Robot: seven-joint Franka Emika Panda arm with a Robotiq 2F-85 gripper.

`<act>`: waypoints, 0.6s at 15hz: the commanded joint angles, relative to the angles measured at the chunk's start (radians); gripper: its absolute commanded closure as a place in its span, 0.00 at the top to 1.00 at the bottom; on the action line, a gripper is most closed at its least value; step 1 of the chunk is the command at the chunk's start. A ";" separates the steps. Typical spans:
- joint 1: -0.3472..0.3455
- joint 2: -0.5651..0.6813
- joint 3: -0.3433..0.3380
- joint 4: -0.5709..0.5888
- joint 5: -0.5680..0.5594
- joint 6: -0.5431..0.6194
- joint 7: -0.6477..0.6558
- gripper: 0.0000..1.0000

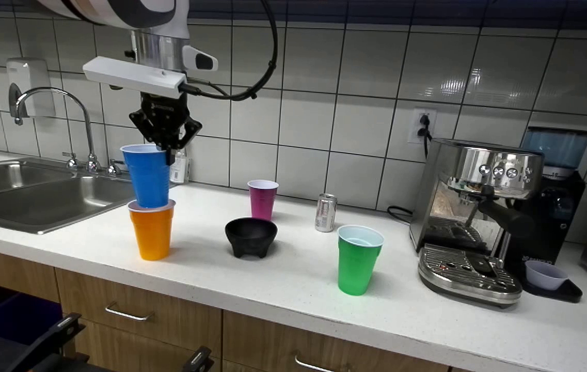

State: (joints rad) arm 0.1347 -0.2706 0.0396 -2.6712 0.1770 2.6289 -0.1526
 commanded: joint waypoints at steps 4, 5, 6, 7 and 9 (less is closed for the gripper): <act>0.015 0.011 -0.023 0.017 0.010 -0.028 -0.065 0.10; 0.015 0.017 -0.023 0.020 0.009 -0.029 -0.067 0.30; 0.014 0.021 -0.023 0.023 0.008 -0.029 -0.069 0.37; 0.014 0.024 -0.024 0.025 0.008 -0.029 -0.072 0.44; 0.015 0.029 -0.023 0.028 0.008 -0.027 -0.075 0.58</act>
State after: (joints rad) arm 0.1365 -0.2541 0.0299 -2.6681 0.1770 2.6272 -0.1937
